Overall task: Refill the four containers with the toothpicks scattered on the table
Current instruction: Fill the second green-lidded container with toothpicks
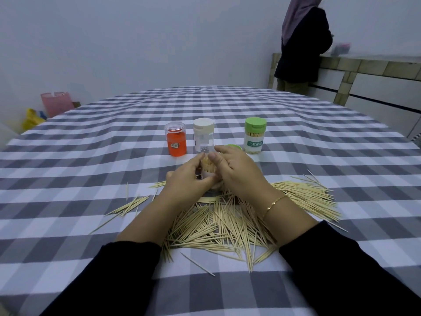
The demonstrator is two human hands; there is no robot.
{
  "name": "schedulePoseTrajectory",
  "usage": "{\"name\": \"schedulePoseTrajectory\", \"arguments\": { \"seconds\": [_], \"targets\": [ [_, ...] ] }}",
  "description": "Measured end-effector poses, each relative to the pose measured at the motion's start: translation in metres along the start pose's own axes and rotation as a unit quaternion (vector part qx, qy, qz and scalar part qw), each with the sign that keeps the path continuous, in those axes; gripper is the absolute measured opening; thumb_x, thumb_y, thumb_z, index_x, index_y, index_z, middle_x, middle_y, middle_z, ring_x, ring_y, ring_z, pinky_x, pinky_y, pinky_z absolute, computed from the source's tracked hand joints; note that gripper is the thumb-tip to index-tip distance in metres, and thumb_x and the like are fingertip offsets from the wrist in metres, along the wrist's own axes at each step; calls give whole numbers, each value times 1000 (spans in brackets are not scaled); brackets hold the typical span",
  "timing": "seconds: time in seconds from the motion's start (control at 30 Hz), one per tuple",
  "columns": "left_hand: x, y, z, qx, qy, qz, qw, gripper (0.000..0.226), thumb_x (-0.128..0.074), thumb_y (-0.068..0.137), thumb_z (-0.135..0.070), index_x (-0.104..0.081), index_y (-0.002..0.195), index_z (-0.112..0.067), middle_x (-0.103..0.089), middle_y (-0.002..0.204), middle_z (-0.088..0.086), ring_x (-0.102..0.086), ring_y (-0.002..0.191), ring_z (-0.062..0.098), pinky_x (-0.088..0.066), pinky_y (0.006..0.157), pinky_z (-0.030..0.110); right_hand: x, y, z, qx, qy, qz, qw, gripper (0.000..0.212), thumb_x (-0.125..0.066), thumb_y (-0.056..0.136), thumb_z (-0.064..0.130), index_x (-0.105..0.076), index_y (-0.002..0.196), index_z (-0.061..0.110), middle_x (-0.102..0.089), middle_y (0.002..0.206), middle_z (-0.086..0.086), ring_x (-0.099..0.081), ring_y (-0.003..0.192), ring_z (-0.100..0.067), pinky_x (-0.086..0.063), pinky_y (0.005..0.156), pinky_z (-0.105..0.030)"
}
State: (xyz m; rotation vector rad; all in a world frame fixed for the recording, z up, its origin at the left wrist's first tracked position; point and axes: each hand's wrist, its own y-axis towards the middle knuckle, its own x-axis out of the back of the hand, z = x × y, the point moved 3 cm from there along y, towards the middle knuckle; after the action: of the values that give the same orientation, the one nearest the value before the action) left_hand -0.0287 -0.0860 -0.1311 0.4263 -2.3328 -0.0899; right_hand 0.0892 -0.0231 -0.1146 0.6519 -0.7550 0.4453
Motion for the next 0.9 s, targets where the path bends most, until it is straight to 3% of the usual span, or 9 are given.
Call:
{"name": "schedulePoseTrajectory", "arguments": {
  "seconds": [0.13, 0.2, 0.3, 0.37, 0.47, 0.57, 0.7, 0.9],
  "targets": [
    [-2, 1, 4, 14, -4, 1, 1000, 74, -65, 85, -53, -33, 148, -32, -60, 130, -8, -53, 122, 15, -36, 107, 47, 18, -3, -2, -74, 138, -3, 988, 43, -39, 99, 43, -69, 107, 12, -70, 94, -2, -63, 92, -19, -50, 86, -39],
    [-2, 2, 4, 19, 5, -1, 1000, 77, -65, 85, -50, -29, 150, -31, -55, 138, -5, -49, 127, 16, -34, 109, 46, 29, -4, -5, -114, 138, -16, 984, 40, -42, 99, 40, -69, 105, 11, -70, 98, -9, -64, 92, -23, -50, 86, -38],
    [-1, 2, 3, 23, 12, 2, 1000, 76, -65, 86, -48, -28, 151, -32, -52, 141, -5, -47, 129, 18, -33, 111, 46, 47, -4, -13, -168, 67, 7, 983, 37, -45, 99, 31, -66, 110, 3, -66, 106, -16, -58, 92, -22, -42, 77, -33],
    [-1, 2, 3, 22, 11, 1, 1000, 76, -65, 86, -48, -28, 150, -33, -52, 142, -5, -47, 129, 19, -33, 111, 46, 55, -5, -24, -204, -22, 63, 977, 32, -45, 99, 26, -65, 111, 4, -63, 104, -8, -56, 93, -22, -42, 75, -32],
    [-1, 2, 3, 18, 18, -1, 1000, 75, -64, 87, -48, -27, 150, -33, -51, 142, -4, -47, 129, 19, -33, 111, 46, 61, -8, -37, -234, -176, 155, 944, 28, -46, 98, 20, -63, 116, 7, -63, 115, -6, -58, 101, -24, -47, 84, -32],
    [-1, 2, 3, 14, 20, -2, 1000, 75, -64, 87, -48, -28, 150, -33, -51, 143, -4, -47, 129, 18, -33, 111, 46, 61, -14, -39, -246, -223, 222, 917, 34, -54, 94, 28, -59, 123, 11, -61, 120, -6, -56, 108, -23, -47, 92, -33],
    [-1, 2, 4, 16, 14, -2, 1000, 75, -64, 87, -48, -28, 150, -32, -51, 142, -4, -47, 129, 18, -33, 111, 46, 61, -20, -38, -251, -265, 271, 891, 40, -66, 84, 39, -59, 114, 12, -56, 99, -2, -53, 95, -22, -44, 78, -31],
    [-1, 2, 2, 12, 17, -5, 1000, 74, -64, 87, -46, -29, 150, -30, -52, 141, -4, -49, 127, 16, -33, 111, 46, 62, -23, -35, -261, -307, 304, 863, 37, -75, 76, 38, -55, 94, 13, -50, 78, 1, -53, 88, -22, -45, 73, -32]
  ]
}}
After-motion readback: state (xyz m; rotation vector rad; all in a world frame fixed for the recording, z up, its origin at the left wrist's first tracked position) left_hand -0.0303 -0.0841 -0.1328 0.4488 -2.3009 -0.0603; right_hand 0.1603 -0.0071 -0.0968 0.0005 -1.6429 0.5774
